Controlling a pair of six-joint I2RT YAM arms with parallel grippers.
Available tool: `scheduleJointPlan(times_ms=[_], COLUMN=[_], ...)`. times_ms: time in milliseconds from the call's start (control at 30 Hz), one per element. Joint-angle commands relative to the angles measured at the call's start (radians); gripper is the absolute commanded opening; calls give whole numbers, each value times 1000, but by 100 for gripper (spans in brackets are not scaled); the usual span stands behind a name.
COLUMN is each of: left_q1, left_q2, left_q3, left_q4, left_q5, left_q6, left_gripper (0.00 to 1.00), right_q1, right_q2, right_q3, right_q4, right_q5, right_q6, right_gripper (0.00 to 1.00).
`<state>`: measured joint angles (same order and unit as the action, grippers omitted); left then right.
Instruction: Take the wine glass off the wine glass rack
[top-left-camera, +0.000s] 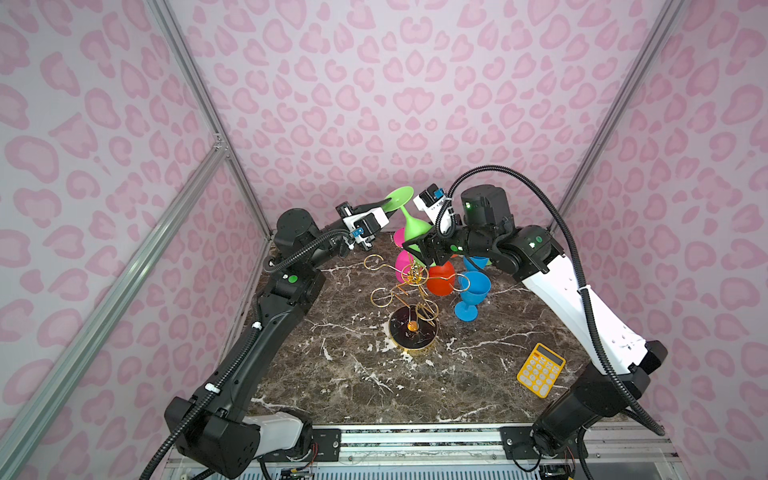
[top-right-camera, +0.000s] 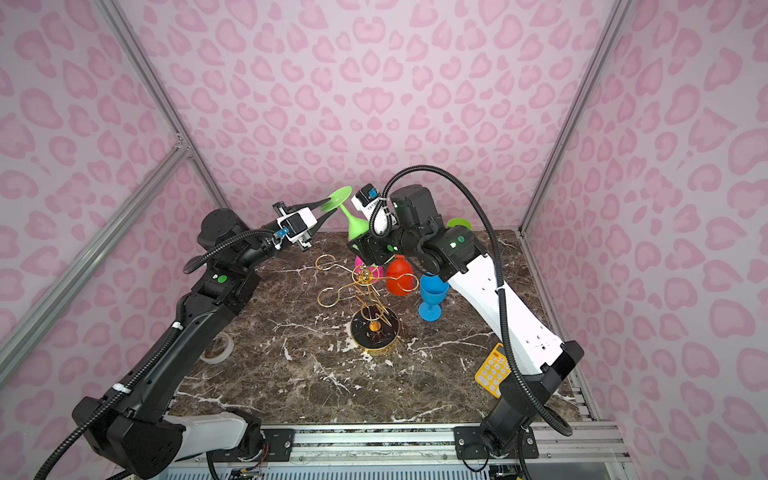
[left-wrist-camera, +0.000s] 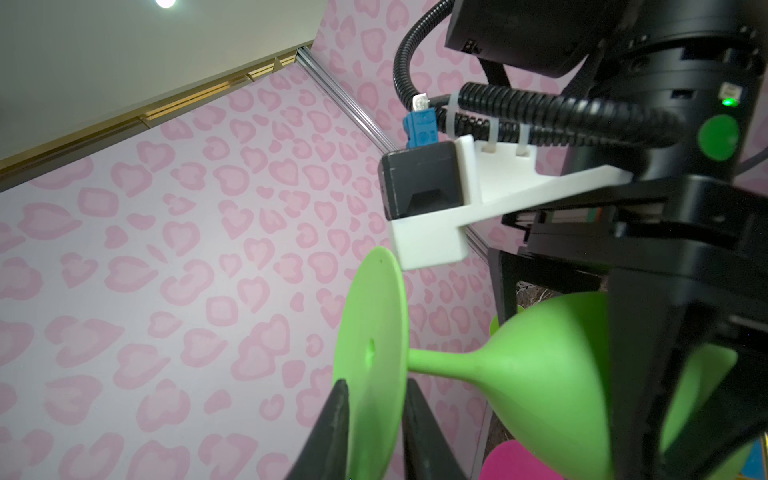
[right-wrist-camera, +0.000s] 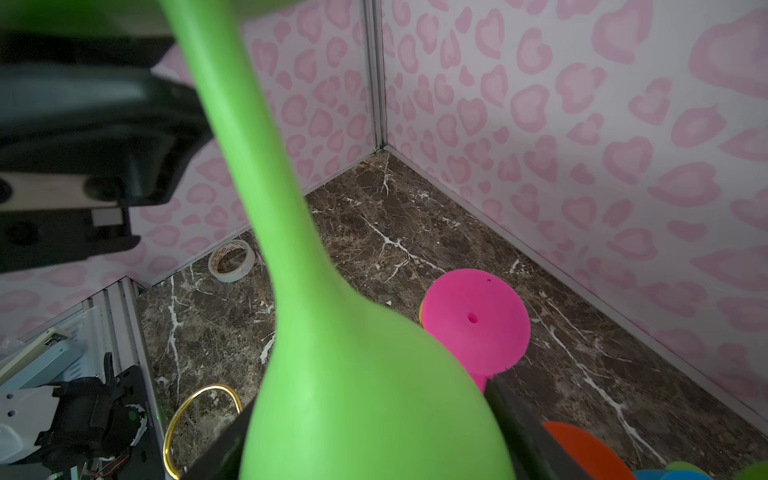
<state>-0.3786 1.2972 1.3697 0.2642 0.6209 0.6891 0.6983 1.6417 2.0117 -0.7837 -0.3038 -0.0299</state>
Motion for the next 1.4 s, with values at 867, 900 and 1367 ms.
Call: scheduleJointPlan(times_ms=[867, 900, 1367], left_q1=[-9, -10, -5], left_q2=[-17, -15, 15], left_q3=[-6, -6, 42], left_q4=[49, 50, 31], left_q5=[-85, -90, -259], left_q6=[-92, -96, -368], left_gripper=[3, 3, 4], right_q1=[1, 0, -22], right_q2=[-90, -98, -380], right_q3=[-84, -90, -318], right_q4=[112, 122, 367], right_q5=[-1, 4, 51], right_q6=[76, 75, 62], right_gripper=[97, 98, 98])
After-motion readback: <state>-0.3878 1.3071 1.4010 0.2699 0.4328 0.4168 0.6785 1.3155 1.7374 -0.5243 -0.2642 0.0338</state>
